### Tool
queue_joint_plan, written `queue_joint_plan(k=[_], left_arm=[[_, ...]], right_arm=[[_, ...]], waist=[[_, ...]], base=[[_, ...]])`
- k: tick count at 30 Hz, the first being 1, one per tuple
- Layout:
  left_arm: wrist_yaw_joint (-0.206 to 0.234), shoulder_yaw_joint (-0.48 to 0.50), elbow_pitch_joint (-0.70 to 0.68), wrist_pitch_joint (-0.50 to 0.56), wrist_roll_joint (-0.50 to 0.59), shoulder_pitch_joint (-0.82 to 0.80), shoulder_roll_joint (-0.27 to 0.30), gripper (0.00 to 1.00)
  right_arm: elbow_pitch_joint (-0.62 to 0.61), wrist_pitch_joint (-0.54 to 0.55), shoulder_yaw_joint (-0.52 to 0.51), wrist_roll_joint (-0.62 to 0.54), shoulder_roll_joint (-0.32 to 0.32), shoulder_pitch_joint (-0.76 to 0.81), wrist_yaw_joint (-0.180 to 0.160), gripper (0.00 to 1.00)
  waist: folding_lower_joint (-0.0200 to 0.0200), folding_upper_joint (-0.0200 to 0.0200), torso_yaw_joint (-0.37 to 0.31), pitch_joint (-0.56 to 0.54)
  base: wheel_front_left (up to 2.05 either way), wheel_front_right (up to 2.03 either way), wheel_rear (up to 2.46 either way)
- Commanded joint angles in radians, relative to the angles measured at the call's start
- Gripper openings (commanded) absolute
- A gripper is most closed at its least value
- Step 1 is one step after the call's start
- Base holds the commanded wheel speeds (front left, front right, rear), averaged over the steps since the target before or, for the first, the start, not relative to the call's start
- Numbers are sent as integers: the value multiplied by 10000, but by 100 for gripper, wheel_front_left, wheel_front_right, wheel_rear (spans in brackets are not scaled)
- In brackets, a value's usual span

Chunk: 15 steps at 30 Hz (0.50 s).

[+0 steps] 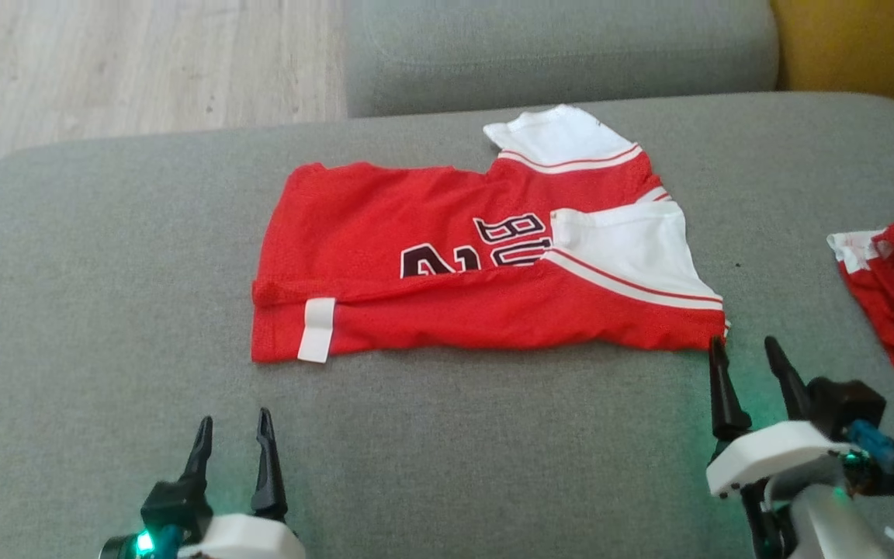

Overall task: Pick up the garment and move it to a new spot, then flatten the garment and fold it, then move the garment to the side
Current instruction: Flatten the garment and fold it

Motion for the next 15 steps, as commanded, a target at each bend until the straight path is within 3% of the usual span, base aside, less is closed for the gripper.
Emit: queue_joint_plan(k=[1, 8, 15], left_arm=[[-14, 202, -394, -66, 74, -245, 145, 100], [-89, -32, -517, -66, -132, -208, 145, 100], [-200, -77, -536, -66, -402, -1074, 145, 100]], right_arm=[[-254, -110, 209, -68, 109, -199, 65, 100], [192, -110, 156, 8, 152, -350, 65, 100], [973, -110, -53, 241, 158, -1481, 65, 100]], waist=[[3, 0, 42, -103], [3, 0, -43, 74], [3, 0, -116, 1040]], base=[[0, 0, 0], [0, 0, 0], [0, 0, 0]])
